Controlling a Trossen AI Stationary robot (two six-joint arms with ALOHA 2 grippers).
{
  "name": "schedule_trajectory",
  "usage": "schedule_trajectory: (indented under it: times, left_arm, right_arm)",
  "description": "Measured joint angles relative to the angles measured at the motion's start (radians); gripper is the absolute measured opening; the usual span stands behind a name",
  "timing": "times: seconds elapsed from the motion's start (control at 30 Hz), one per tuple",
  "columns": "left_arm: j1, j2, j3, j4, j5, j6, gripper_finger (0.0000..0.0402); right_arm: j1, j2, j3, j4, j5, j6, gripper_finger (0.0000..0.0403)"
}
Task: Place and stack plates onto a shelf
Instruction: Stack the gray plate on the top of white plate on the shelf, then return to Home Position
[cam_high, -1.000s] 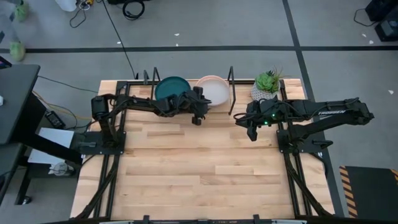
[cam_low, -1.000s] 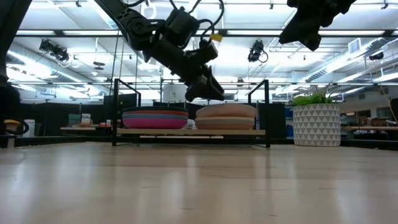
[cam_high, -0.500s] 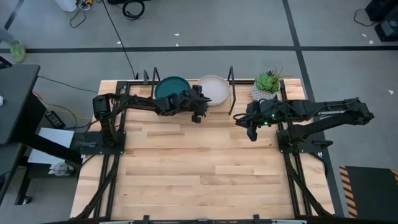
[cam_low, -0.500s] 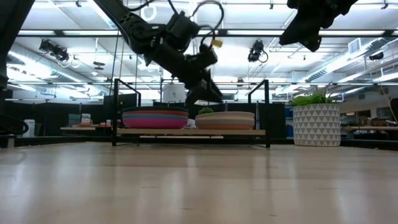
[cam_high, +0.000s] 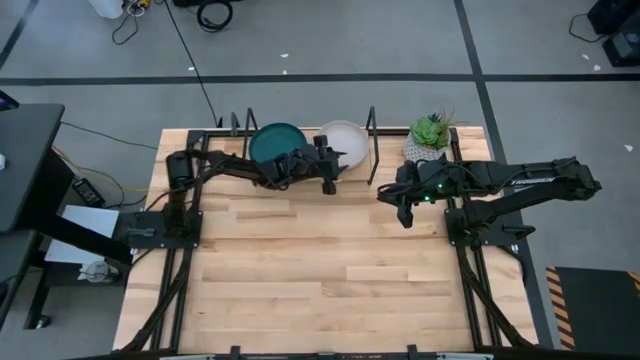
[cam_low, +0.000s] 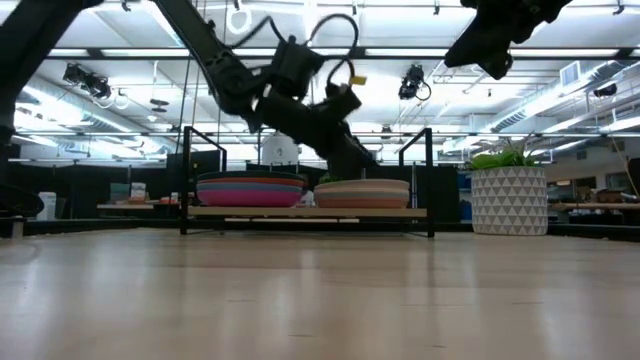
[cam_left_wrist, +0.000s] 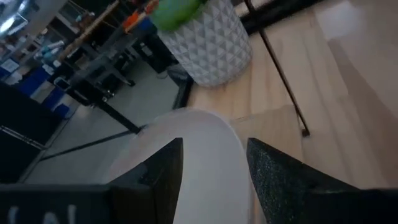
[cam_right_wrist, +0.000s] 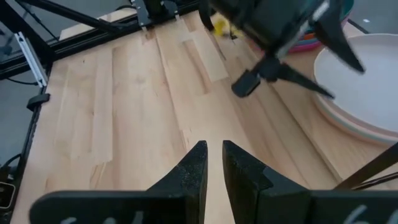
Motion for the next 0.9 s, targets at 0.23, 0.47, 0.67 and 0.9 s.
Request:
schedule_trajectory:
  times: [0.23, 0.47, 0.67, 0.9]
  left_arm:
    - [0.001, 0.048, 0.006, 0.017, -0.054, 0.030, 0.0184]
    - [0.004, 0.003, 0.009, -0.004, -0.067, -0.010, 0.0185]
    - [0.005, 0.015, 0.007, -0.089, -0.075, -0.016, 0.0185]
    - [-0.031, -0.095, 0.008, -0.095, -0.094, 0.000, 0.0185]
  right_arm:
    - [0.000, 0.000, 0.000, 0.000, 0.000, -0.023, 0.0056]
    - [0.000, 0.000, 0.000, 0.000, 0.000, -0.040, 0.0056]
    - [0.000, 0.000, 0.000, 0.017, 0.000, -0.048, 0.0056]
    - [0.000, 0.000, 0.000, 0.014, -0.003, -0.048, 0.0056]
